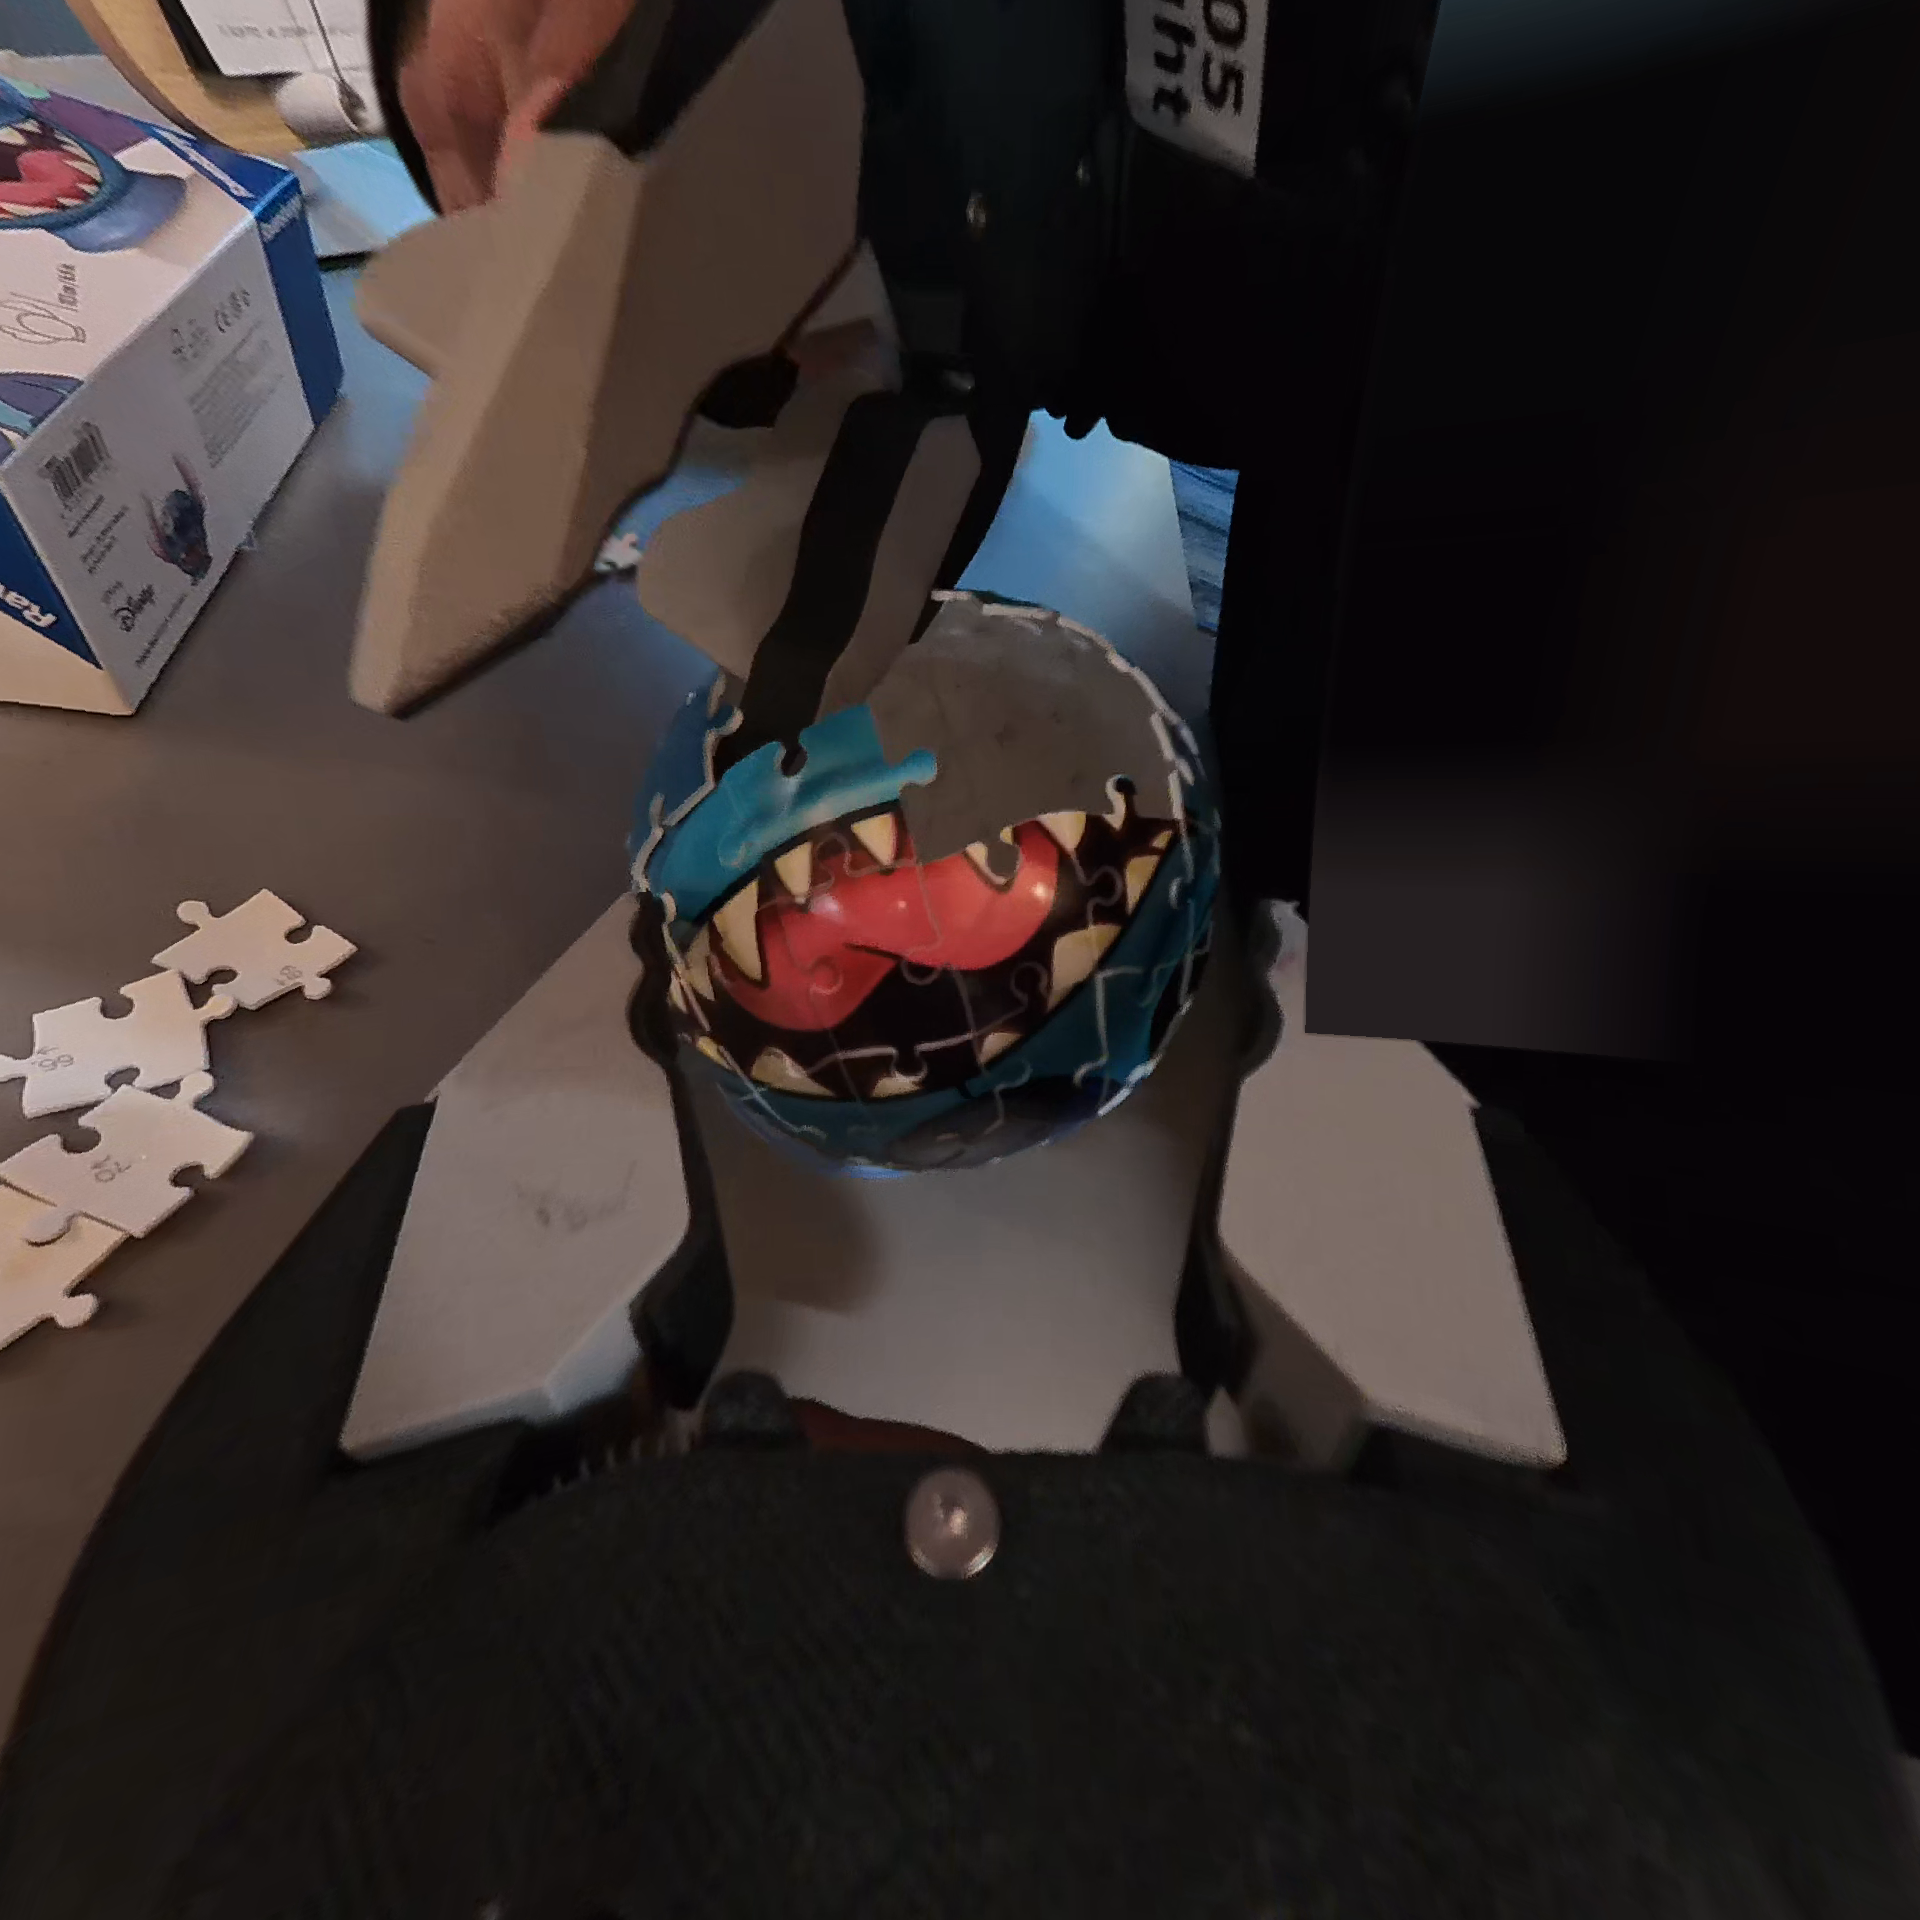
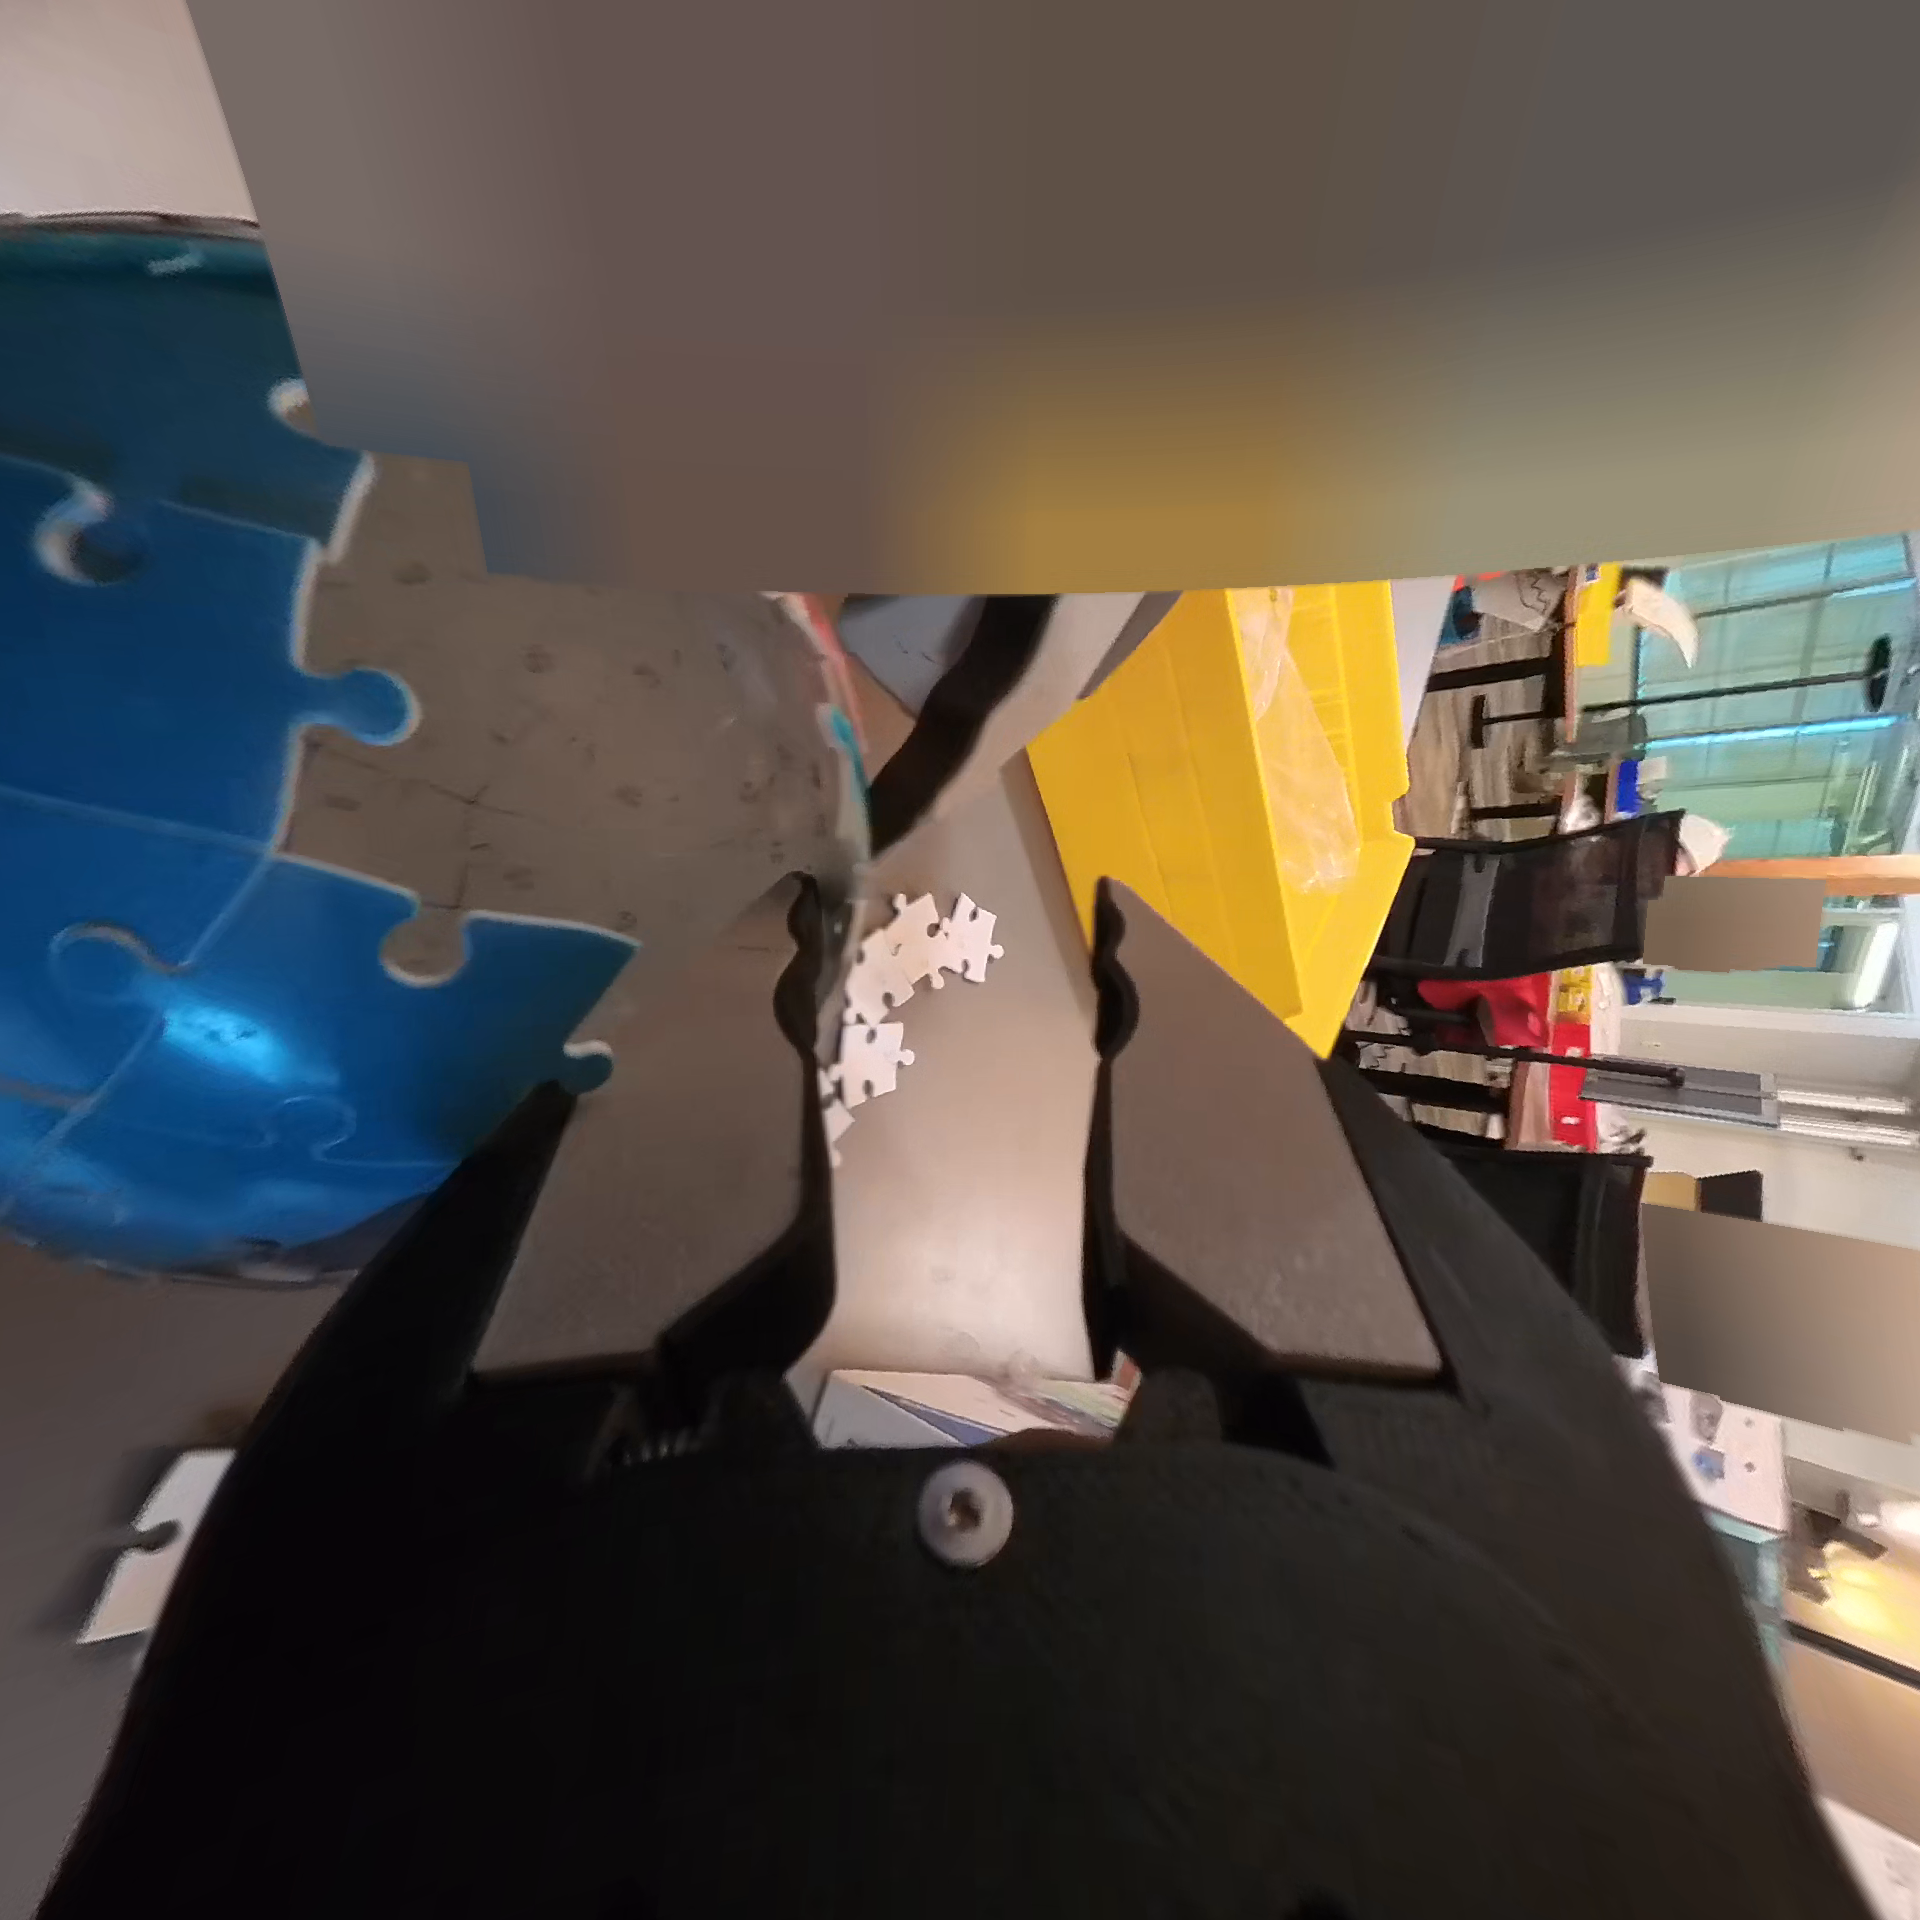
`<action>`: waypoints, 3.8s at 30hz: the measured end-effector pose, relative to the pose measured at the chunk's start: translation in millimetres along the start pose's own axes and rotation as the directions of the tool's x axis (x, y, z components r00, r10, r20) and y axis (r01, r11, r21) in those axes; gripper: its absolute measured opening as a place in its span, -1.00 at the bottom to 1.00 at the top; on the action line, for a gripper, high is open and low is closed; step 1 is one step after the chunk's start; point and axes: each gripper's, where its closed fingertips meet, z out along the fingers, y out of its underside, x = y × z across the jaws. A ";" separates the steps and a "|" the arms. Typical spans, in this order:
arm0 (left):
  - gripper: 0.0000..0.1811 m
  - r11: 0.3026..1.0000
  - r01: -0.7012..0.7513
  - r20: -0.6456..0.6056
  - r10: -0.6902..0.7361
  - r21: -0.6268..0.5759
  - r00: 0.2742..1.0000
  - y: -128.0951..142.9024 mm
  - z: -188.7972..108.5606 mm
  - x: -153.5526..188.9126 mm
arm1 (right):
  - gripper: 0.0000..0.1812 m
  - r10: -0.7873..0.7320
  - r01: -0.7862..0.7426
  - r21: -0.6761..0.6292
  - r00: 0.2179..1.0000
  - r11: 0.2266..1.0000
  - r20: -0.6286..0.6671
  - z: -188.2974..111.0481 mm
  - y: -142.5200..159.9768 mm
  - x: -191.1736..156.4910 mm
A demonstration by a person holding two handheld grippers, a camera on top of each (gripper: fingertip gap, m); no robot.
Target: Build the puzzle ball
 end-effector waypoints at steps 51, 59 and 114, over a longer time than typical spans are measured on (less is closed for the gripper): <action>-0.05 0.958 0.197 0.541 -0.282 0.210 0.792 45.1 -86.3 -19.7 | -0.76 0.837 -0.838 0.020 0.545 0.546 -0.046 -54.0 73.7 -64.7; -0.08 0.919 0.148 0.576 -0.348 0.364 0.740 49.5 -109.4 7.1 | -0.72 0.854 -0.901 0.114 0.434 0.419 0.289 -64.3 -6.5 -34.3; -0.67 0.939 0.342 0.876 -0.194 0.036 0.441 130.2 -114.1 -44.0 | -0.84 0.931 -0.928 -0.106 0.345 0.357 0.117 -39.7 120.1 -83.8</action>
